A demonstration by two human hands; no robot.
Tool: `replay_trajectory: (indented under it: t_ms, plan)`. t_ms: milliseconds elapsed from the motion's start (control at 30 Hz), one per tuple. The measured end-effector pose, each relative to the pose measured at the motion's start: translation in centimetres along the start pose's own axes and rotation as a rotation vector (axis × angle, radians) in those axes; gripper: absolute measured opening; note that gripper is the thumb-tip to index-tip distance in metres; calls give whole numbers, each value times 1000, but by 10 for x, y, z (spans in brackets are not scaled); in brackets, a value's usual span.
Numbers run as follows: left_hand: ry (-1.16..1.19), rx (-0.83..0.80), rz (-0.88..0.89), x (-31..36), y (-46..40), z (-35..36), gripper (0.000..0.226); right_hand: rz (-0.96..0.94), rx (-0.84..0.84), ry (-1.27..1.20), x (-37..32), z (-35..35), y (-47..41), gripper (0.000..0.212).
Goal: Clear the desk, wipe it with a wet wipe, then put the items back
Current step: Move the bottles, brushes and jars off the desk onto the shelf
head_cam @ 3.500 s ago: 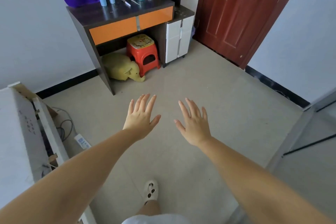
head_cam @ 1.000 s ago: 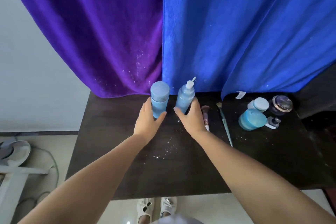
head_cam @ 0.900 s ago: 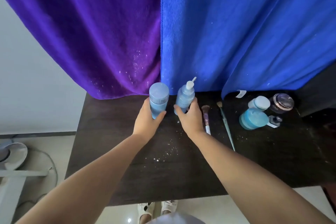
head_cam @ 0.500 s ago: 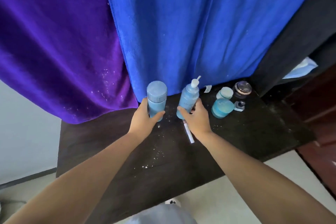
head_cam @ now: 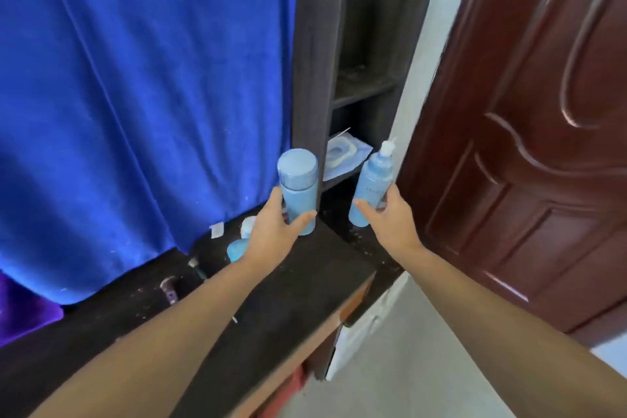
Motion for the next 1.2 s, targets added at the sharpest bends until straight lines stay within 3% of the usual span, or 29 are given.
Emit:
replay_trajectory:
  t_ms: [200, 400, 667, 867, 1200]
  plan:
    - [44, 3, 29, 58, -58, 104, 51, -64, 7, 22, 4, -112, -63, 46]
    - [46, 60, 56, 96, -127, 133, 52, -157, -9, 18, -23, -152, -127, 45]
    - [-18, 226, 186, 116, -246, 128, 51, -298, -41, -54, -82, -143, -237, 44]
    - [-129, 363, 86, 84, -319, 115, 54, -345, -101, -26, -109, -115, -311, 43]
    - [-233, 466, -57, 41, -354, 103, 55, -368, -158, 67, -121, -46, -380, 48]
Point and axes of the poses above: each hand's wrist, its own y-axis away from the middle knuckle, its own z-axis out of the palm, x = y × z, the point moved 9 cm from there along -y, towards the middle knuckle, and after that the axes turned 12 degrees about z, right-handed, at the moved point
